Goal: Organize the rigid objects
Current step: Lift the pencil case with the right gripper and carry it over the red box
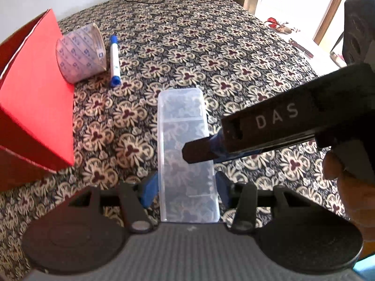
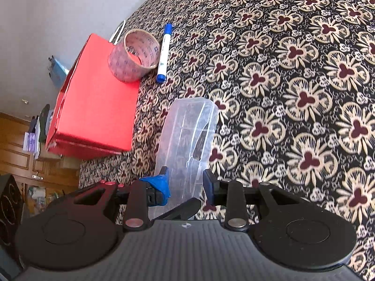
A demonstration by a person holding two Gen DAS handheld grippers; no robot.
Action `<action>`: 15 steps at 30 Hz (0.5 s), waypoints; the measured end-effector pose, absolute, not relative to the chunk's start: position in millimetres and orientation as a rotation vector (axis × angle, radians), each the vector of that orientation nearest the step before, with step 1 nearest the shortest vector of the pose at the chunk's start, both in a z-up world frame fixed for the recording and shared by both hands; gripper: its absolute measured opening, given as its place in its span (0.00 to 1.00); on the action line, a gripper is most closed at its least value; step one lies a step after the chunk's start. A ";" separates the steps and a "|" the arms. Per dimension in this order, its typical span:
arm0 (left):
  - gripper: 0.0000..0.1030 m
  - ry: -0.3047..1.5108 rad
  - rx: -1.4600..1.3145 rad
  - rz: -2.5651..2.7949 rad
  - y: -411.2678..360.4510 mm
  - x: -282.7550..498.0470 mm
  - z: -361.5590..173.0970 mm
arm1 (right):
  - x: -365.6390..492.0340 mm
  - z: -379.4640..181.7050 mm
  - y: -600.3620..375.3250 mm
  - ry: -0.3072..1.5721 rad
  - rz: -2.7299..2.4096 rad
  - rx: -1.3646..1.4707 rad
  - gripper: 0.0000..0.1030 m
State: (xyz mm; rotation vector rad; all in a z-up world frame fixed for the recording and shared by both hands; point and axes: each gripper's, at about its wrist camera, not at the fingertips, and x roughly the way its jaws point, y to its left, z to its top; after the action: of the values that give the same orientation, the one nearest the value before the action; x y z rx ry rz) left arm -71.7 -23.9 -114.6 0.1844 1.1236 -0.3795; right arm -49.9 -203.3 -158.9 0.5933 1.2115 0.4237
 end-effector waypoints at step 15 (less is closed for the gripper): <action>0.60 1.121 0.253 -0.282 -31.6 -46.0 -122.7 | -29.8 -159.0 -197.8 1.167 0.401 0.598 0.17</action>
State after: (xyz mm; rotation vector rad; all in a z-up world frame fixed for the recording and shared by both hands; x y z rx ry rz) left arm -46.0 -31.6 -122.7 0.2527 1.1206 -0.2820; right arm -29.8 -197.8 -159.0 0.5982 1.1666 0.4005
